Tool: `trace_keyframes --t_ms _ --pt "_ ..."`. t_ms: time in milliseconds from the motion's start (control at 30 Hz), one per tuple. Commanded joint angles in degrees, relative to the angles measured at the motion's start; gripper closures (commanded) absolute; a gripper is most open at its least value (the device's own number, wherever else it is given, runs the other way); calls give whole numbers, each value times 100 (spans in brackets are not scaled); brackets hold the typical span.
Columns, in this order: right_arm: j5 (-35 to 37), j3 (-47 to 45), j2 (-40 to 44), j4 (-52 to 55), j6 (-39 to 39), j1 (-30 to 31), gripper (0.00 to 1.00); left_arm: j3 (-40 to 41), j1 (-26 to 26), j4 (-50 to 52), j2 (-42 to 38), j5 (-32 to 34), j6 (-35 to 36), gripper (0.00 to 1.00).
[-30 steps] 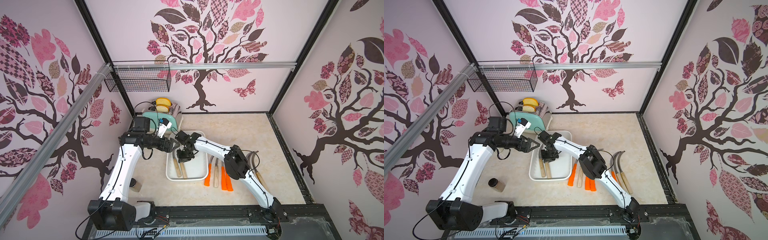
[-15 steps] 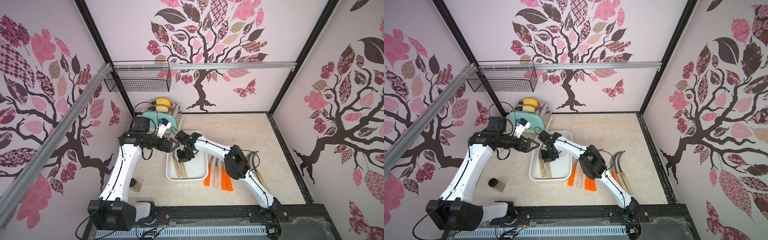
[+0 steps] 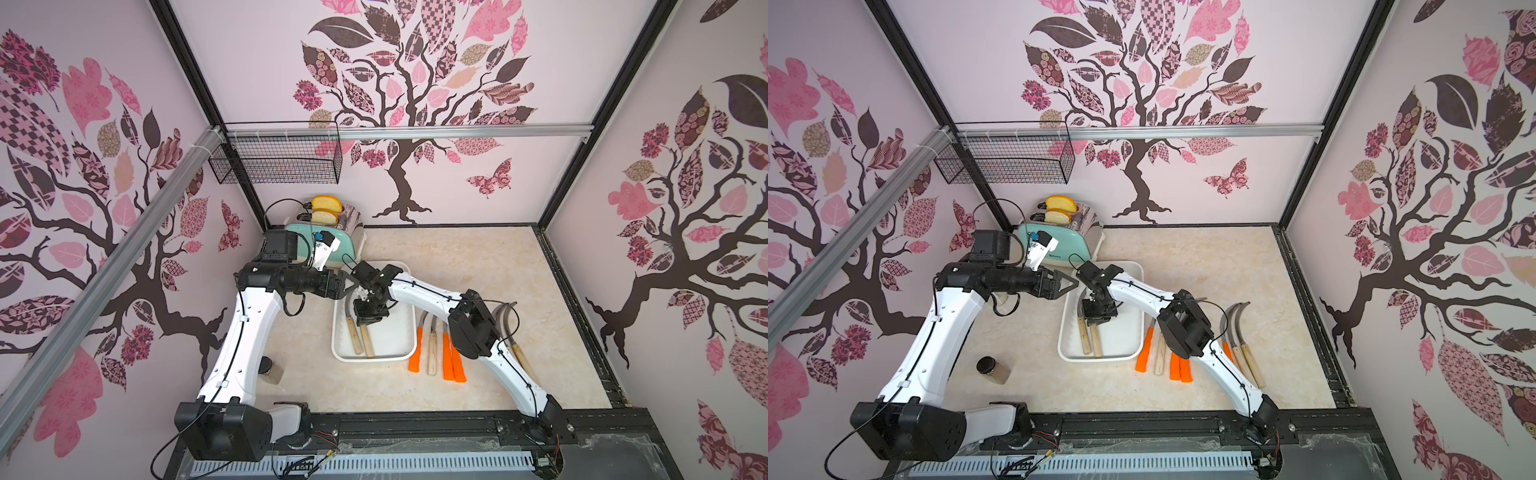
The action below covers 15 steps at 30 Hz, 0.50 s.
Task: Put small sickles into storage boxes
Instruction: Place the sickle in the storage box.
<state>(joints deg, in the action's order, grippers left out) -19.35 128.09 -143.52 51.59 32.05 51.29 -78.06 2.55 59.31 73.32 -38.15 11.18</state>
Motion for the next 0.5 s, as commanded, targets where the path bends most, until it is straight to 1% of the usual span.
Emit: trace_keyframes --t_ms 0,200,300,467 --pt "-68 190 -202 115 -59 -2 79 -128 -35 -82 -84 26 -38 10" --pt "-77 190 -216 124 -67 4 77 -247 -53 -93 -142 -27 -133 10" --pt "-77 191 -212 133 -84 3 71 -340 -59 -81 -162 -39 -177 10" --pt "-96 194 -212 138 -90 0 69 -436 -57 -148 -212 -61 -289 10"
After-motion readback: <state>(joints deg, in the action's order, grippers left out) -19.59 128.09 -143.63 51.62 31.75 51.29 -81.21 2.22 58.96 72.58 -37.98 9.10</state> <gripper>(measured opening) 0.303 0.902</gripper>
